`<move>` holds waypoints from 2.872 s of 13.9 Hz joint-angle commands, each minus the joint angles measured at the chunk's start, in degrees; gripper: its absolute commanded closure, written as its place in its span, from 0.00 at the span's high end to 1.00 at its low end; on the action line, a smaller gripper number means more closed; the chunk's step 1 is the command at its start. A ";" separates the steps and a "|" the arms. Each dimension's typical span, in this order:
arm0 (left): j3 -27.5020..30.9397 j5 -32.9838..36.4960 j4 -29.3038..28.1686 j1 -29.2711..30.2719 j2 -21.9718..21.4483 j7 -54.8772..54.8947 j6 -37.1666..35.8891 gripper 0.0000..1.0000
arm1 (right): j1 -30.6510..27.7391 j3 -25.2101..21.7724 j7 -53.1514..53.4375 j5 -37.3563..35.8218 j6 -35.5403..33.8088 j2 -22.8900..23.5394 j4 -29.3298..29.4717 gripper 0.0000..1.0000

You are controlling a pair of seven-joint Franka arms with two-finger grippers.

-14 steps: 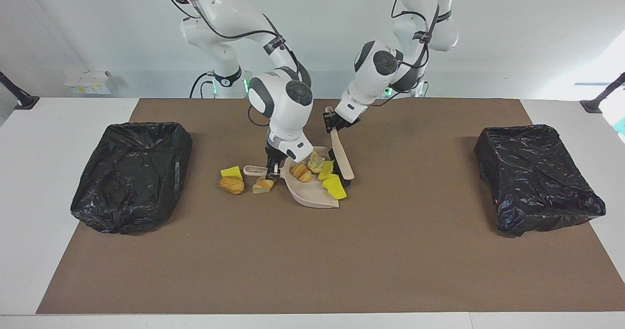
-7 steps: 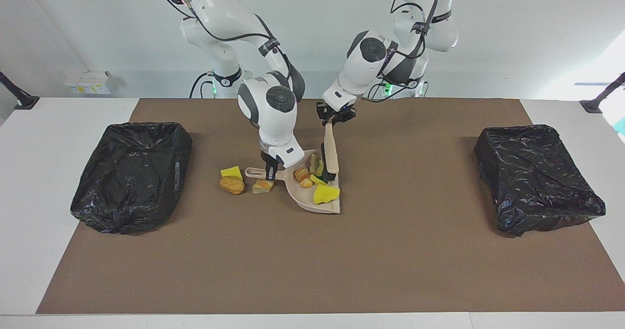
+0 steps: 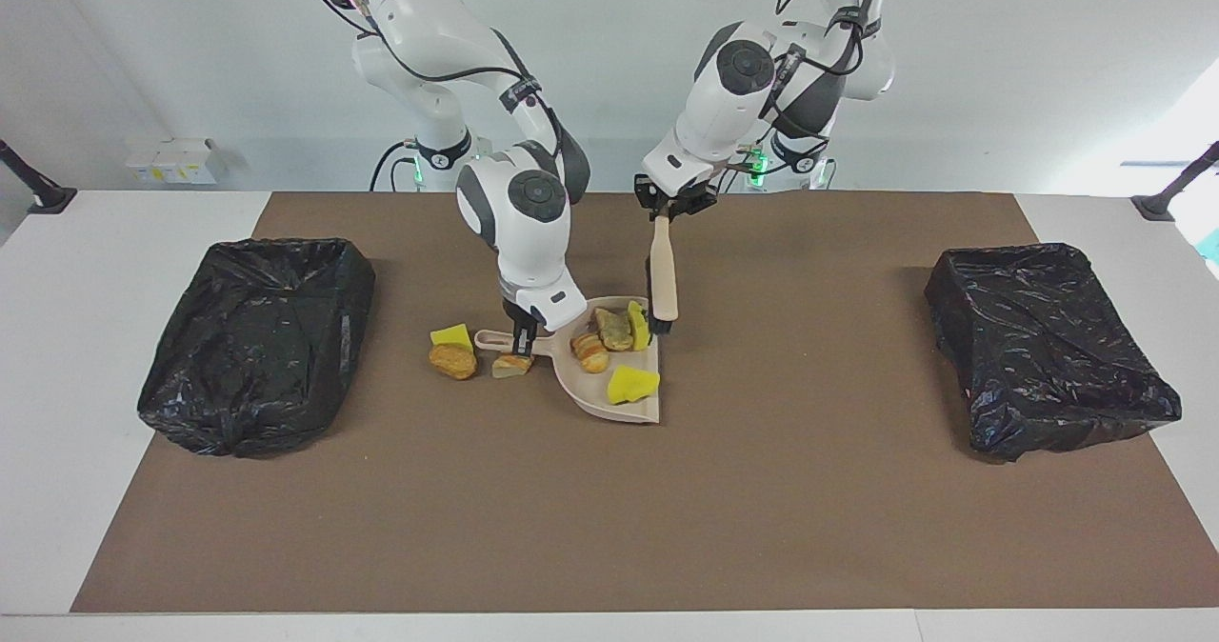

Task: Sweep and dump trash in bin
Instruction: 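Carry the dustpan with the right gripper over the nearer black bag, then tilt the dustpan into the bag while the left gripper sets the brush down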

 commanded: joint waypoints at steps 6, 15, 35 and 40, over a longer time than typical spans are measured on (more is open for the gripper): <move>-1.45 1.47 -13.08 -4.86 -9.77 -14.00 -1.44 0.00 | -7.13 0.88 -15.03 7.53 -6.08 -2.58 5.25 0.00; -1.80 3.40 -19.35 -15.25 -3.02 -22.56 20.30 0.00 | -23.55 0.70 -37.78 6.39 -13.30 -2.32 13.35 0.00; -1.54 3.40 -18.40 -9.38 0.68 -19.39 26.11 1.00 | -39.75 0.09 -39.41 -25.49 -11.10 -10.48 5.09 0.00; -1.19 6.12 -12.59 2.57 0.06 -15.18 19.88 1.00 | -35.80 0.09 -23.42 -36.66 -11.19 -17.42 -4.65 0.00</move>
